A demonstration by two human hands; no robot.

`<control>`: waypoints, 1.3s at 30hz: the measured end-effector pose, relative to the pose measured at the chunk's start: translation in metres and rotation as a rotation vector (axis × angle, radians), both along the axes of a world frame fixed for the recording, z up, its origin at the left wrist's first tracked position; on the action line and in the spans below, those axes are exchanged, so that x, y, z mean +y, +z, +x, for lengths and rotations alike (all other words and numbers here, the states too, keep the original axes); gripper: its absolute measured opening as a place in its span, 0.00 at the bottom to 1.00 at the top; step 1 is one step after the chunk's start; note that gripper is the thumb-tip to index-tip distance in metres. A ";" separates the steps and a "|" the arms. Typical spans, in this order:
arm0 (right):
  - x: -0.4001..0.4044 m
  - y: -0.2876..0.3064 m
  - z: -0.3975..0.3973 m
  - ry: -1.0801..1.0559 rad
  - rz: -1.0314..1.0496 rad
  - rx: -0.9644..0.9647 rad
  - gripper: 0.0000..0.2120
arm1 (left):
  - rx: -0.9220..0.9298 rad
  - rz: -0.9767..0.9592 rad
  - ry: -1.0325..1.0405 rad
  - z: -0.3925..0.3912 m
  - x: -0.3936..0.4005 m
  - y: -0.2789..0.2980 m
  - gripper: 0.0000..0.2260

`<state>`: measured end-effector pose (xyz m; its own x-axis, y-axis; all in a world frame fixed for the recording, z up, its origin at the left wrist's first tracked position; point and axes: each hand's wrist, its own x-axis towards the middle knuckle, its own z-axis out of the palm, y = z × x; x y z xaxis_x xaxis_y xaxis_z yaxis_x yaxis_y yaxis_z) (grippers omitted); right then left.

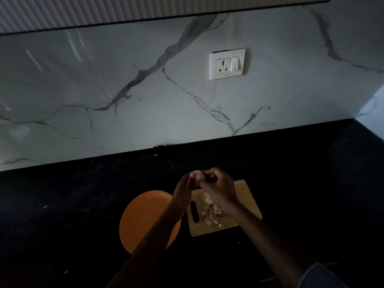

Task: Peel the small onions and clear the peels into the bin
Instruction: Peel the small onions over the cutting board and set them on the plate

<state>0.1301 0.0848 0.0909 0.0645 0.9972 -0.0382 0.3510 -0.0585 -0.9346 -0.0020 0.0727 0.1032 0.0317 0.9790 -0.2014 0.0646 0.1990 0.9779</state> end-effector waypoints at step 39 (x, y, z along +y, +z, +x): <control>-0.001 -0.017 0.052 0.336 -0.211 -0.287 0.10 | -0.096 -0.226 0.082 -0.036 -0.007 -0.003 0.10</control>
